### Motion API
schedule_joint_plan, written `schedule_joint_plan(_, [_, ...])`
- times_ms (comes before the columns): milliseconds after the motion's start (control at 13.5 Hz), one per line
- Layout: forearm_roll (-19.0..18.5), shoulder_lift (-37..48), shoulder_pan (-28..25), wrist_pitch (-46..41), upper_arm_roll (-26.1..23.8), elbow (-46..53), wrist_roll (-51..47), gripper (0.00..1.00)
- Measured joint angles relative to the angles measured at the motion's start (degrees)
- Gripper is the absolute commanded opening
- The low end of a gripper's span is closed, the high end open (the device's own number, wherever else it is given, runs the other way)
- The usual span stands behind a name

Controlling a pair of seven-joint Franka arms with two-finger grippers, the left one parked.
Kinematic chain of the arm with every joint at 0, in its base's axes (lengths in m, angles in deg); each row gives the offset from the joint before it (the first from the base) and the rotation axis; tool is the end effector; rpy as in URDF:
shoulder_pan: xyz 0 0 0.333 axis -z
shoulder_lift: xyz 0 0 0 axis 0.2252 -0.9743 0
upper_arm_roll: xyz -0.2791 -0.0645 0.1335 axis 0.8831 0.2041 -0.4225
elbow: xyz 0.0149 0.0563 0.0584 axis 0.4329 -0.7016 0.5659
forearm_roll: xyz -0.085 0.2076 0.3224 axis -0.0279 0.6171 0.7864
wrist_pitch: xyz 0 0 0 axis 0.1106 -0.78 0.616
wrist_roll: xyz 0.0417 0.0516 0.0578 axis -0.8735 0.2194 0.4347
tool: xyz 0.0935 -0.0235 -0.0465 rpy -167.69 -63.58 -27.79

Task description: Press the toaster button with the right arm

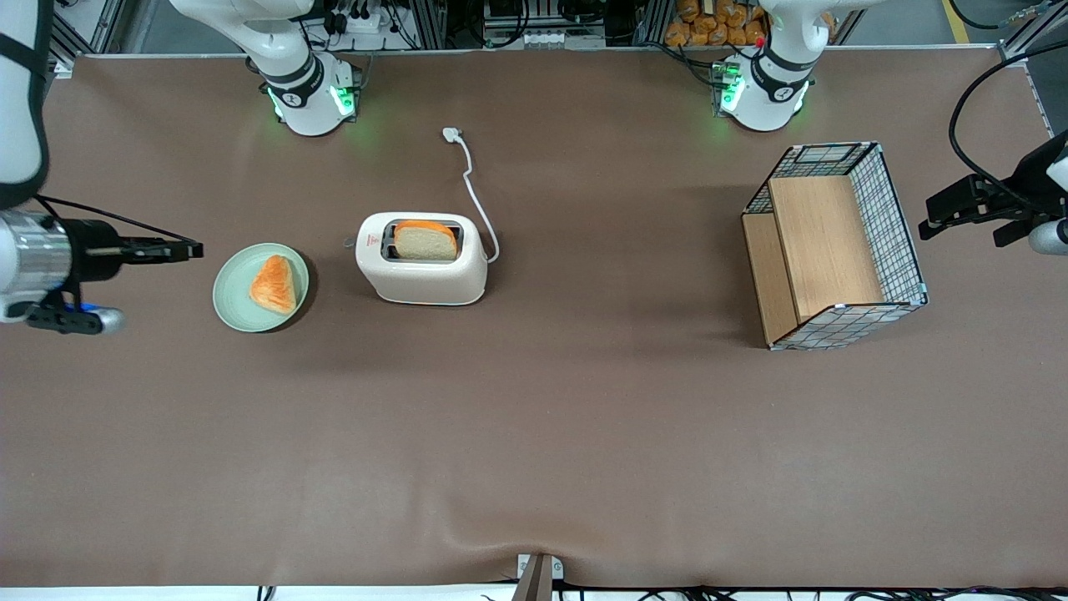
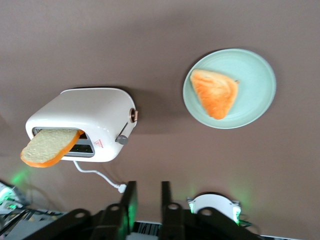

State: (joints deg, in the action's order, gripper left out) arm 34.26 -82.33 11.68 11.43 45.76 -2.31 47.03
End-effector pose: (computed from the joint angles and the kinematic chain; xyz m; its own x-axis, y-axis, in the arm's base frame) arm 0.5994 -0.0168 0.5203 0.9058 -0.0560 -0.4200 -0.1548 -0.9665 -0.2049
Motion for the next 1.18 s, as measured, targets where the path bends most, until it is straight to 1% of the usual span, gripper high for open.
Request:
schedule_joint_plan(74, [-1.0,0.8,0.0,-0.1,0.0,0.5,0.0,0.65])
schedule_joint_plan(148, [-2.2,1.7,0.0,-0.1,0.0,0.7,0.0,0.68])
schedule_joint_plan(222, [-3.2,2.7,0.0,-0.1,0.0,0.8,0.0,0.74])
schedule_joint_plan(369, [-4.5,5.0,0.0,-0.2,0.0,1.0,0.3,1.0])
schedule_joint_plan(517, [-6.2,7.1,0.0,-0.2,0.0,1.2,1.6,1.0])
schedule_joint_plan(739, [-9.8,9.7,0.1,0.6,0.1,1.3,6.2,1.0])
schedule_joint_plan(960, [-11.5,12.5,0.2,5.9,0.2,1.2,9.3,1.0])
schedule_joint_plan(1182, [-12.0,13.7,0.8,9.7,0.4,-0.1,11.7,1.0])
